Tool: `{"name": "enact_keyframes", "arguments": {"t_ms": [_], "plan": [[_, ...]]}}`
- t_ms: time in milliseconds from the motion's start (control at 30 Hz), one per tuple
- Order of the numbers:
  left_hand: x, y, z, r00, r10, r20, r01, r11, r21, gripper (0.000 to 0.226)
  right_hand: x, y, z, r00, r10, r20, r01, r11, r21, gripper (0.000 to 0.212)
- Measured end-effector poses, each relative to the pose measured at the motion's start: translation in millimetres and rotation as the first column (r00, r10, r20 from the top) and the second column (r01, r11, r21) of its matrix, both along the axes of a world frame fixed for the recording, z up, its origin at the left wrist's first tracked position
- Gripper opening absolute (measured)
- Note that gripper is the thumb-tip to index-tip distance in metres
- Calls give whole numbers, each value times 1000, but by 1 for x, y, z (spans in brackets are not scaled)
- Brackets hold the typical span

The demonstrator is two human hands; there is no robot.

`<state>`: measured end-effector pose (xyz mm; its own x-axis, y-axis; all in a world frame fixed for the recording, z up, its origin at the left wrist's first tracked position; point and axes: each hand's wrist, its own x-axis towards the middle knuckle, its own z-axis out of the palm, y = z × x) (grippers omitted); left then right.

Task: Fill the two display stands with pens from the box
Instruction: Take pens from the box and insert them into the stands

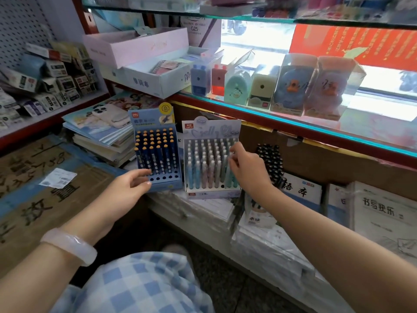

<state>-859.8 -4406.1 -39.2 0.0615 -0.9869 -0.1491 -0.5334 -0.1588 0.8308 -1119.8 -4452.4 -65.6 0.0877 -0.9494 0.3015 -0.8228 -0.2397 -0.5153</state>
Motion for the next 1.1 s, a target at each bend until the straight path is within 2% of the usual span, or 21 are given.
{"name": "enact_keyframes", "arguments": {"t_ms": [167, 700, 867, 967, 1100], "plan": [[3, 0, -3, 1000, 1, 1, -1, 1000, -1, 37, 4, -8, -6, 996, 24, -83, -26, 1000, -15, 10], [0, 1, -11, 999, -31, -25, 31, 999, 24, 38, 7, -18, -10, 994, 25, -107, -25, 1000, 5, 11], [2, 3, -11, 999, -34, -31, 34, 999, 21, 38, 6, -16, -18, 966, 44, -253, -39, 999, 23, 12], [3, 3, -11, 999, -32, -35, 32, 999, 24, 38, 5, -18, -21, 957, 31, -288, -28, 999, 17, 14], [1, 7, -10, 999, -30, -37, 31, 999, 24, 38, 9, -17, -16, 903, 27, -429, 1, 998, 66, 18]]}}
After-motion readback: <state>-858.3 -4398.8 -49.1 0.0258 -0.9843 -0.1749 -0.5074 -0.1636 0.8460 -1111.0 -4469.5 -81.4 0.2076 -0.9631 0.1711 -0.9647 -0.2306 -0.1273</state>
